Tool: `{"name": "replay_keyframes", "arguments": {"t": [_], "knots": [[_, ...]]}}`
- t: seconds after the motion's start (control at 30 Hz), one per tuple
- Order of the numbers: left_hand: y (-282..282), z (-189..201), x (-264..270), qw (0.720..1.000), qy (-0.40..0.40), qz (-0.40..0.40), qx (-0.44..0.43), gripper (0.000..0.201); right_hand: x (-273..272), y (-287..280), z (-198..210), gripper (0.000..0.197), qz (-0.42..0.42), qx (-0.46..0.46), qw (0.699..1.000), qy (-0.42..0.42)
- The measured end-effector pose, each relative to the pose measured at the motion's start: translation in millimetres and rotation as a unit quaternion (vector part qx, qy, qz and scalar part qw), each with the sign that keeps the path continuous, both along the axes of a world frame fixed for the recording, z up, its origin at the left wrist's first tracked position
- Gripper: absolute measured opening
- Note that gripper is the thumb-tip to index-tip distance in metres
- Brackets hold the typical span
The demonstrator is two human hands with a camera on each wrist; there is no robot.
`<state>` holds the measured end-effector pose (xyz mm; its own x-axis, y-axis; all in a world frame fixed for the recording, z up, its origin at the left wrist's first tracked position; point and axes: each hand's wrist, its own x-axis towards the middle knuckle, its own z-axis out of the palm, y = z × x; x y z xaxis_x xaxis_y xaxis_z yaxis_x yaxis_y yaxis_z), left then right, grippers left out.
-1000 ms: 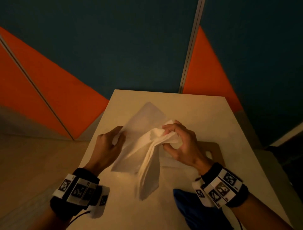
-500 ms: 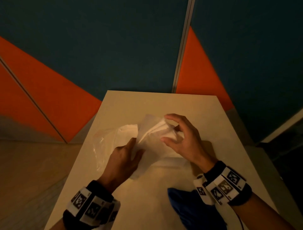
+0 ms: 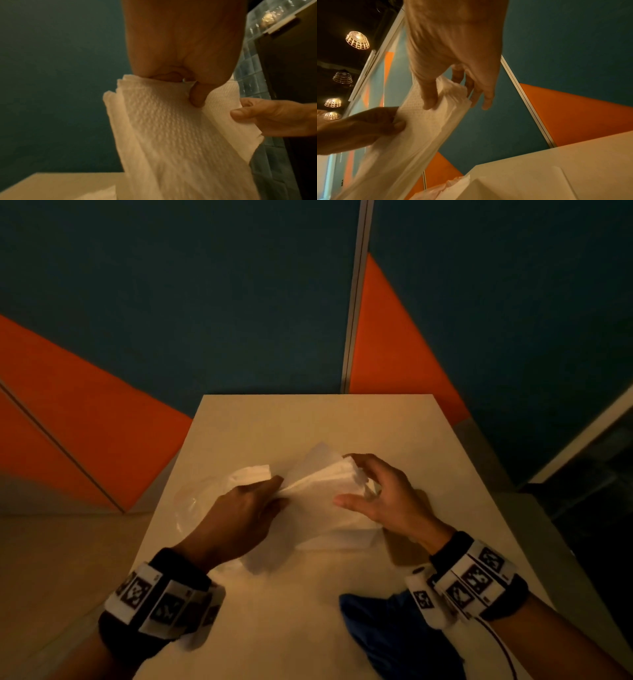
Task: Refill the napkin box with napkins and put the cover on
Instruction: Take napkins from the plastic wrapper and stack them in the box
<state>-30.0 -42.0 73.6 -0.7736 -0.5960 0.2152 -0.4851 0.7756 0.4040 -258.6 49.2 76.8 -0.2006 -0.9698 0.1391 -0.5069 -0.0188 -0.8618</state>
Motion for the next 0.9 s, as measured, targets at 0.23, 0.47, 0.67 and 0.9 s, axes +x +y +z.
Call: {"name": "replay_keyframes", "arguments": {"t": [0.23, 0.47, 0.67, 0.9], "knots": [[-17.5, 18.6, -34.0, 0.995, -0.097, -0.026, -0.011, 0.037, -12.1, -6.9, -16.8, 0.070, -0.021, -0.050, 0.997, -0.049], [-39.5, 18.9, -68.9, 0.970, -0.221, -0.023, 0.100, 0.043, -28.1, -9.3, -22.8, 0.034, -0.059, -0.071, 0.995, -0.043], [-81.0, -11.5, -81.9, 0.938, -0.253, 0.008, 0.236, 0.052, -52.9, -33.8, -52.6, 0.034, -0.216, 0.104, 0.958, -0.158], [-82.3, -62.2, -100.0, 0.960, -0.243, 0.030, 0.135, 0.034, -47.5, -54.1, -89.2, 0.043, -0.194, 0.213, 0.958, 0.010]]}}
